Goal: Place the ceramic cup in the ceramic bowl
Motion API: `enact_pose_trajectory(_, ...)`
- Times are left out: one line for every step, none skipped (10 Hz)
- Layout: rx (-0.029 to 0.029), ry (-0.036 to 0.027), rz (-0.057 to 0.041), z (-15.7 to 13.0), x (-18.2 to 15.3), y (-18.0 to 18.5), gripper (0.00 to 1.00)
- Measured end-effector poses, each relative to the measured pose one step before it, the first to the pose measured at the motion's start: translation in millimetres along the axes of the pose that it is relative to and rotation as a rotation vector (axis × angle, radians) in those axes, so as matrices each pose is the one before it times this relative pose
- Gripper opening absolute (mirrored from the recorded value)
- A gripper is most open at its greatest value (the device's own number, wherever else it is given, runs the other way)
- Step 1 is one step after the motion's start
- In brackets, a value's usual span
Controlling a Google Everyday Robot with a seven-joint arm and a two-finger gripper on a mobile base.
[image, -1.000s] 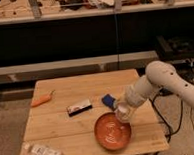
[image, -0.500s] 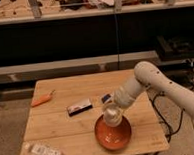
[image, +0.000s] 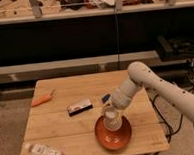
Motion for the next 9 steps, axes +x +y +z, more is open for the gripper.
enact_pose_trajectory(-0.0106,-0.01056,-0.00004,1.6,2.1,3.5,0.44)
enact_pose_trajectory(-0.01043,-0.03475,-0.00741,3.65,1.61,1.78,0.55)
enact_pose_trajectory(-0.0041,-0.02725,-0.00744,1.72,1.12,0.84,0.66)
enact_pose_trajectory(-0.00079,-0.01167,-0.00216,1.5,2.06,1.51,0.74)
enact_pose_trajectory(0.00695,-0.01856,0.00168,0.32,2.27,0.61,0.79)
enact_pose_trajectory(0.01325,-0.04515,0.00981,-0.39,4.26,1.44,0.8)
enact_pose_trajectory(0.00403,-0.00555,0.0059,-1.44,1.98,0.83,0.8)
enact_pose_trajectory(0.01213,-0.00284,0.01241,-2.62,1.8,-0.11,0.8)
enact_pose_trajectory(0.03371,-0.01706,0.03175,-6.94,5.5,2.26,0.8)
